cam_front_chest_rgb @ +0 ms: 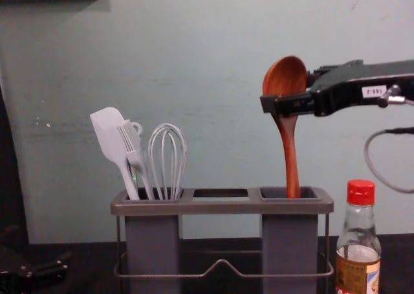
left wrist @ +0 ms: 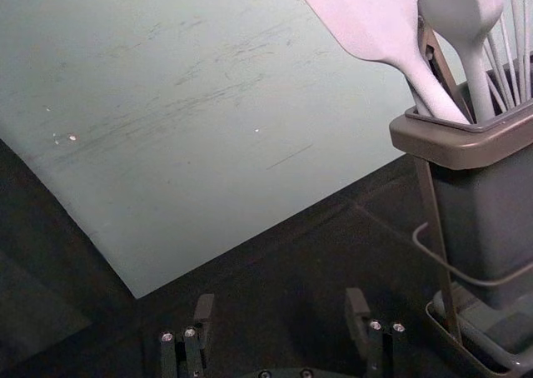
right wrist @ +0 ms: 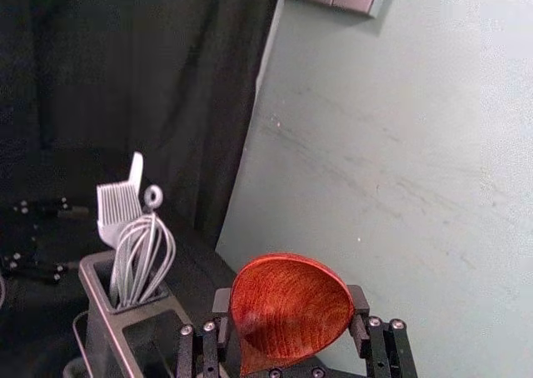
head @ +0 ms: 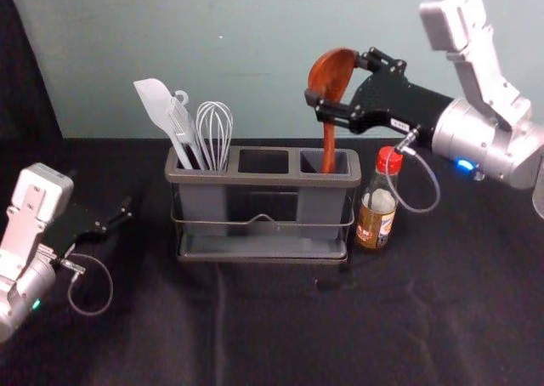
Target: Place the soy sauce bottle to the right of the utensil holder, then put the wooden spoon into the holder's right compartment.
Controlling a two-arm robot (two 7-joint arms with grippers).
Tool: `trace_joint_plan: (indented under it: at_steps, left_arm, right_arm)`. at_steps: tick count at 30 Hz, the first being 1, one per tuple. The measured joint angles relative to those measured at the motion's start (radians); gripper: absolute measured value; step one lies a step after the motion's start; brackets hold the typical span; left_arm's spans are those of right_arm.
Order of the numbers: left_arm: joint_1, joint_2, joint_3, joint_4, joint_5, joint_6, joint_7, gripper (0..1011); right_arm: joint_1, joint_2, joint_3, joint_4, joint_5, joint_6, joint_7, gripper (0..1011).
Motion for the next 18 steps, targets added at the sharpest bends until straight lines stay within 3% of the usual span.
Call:
trace_joint_plan:
  at_steps: [18]
  left_arm:
    - [0.0,0.0,0.0,0.0,0.0,0.0,0.0,1012]
  right_arm:
    - [0.007,-0.04,-0.038,0.068,-0.047,0.027,-0.007,841]
